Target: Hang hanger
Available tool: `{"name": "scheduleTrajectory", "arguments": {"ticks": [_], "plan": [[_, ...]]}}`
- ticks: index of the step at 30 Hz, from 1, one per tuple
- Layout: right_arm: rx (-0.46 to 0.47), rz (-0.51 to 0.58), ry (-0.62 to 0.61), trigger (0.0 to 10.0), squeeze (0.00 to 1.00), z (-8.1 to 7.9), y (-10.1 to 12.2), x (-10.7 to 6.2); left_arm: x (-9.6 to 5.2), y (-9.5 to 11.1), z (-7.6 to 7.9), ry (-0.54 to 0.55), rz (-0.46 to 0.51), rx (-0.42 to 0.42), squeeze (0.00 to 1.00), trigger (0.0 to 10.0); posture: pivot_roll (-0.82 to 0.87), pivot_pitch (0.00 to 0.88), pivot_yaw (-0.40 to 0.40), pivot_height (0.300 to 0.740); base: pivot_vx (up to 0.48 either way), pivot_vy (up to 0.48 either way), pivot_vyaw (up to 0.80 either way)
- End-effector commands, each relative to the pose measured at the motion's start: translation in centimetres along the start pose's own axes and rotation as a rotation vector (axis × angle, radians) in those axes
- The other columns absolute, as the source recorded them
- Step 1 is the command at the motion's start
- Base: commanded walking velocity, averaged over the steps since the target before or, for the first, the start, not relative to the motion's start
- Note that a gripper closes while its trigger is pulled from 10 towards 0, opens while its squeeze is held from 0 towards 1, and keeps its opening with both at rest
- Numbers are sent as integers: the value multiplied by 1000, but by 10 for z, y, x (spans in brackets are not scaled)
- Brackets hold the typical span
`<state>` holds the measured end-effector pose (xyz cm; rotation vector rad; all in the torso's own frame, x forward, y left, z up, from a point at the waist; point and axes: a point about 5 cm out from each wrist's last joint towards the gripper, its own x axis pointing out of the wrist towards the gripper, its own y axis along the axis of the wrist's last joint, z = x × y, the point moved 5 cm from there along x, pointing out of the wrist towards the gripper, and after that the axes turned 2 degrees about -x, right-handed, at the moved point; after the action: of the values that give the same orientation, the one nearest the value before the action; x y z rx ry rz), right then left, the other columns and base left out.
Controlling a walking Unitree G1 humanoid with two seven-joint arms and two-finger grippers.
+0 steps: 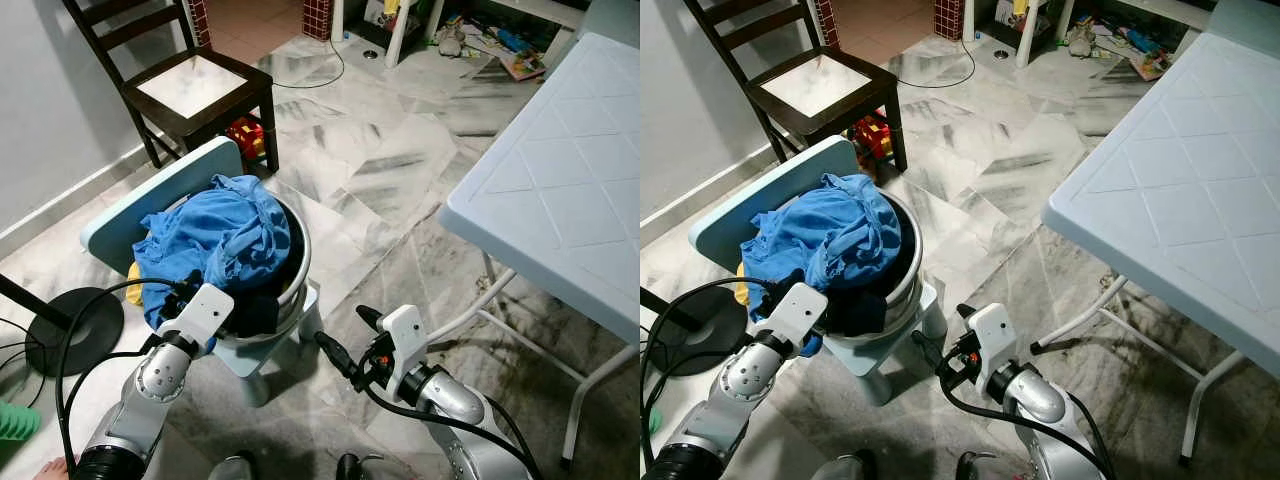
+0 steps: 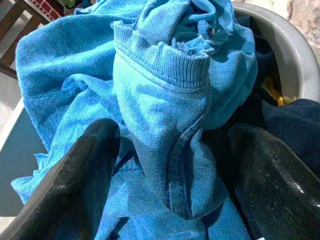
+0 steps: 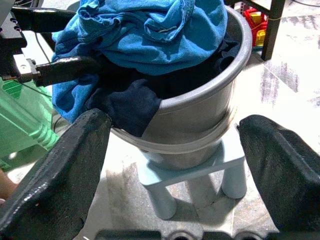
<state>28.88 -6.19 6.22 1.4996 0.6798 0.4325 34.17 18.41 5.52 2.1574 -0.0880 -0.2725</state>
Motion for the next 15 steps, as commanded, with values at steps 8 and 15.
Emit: {"name": "scheduleTrajectory", "arguments": {"ticks": [8, 15], "plan": [[11, -1, -22, 10000, 0, 1, -5, -3, 9, 8, 11, -64, 72, 46, 0, 10000, 80, 207, -26, 740, 0, 0, 0], [1, 10, -51, 10000, 0, 11, 0, -4, 8, 8, 15, -70, 79, 25, 0, 0, 77, 202, -23, 740, 0, 0, 0]]}}
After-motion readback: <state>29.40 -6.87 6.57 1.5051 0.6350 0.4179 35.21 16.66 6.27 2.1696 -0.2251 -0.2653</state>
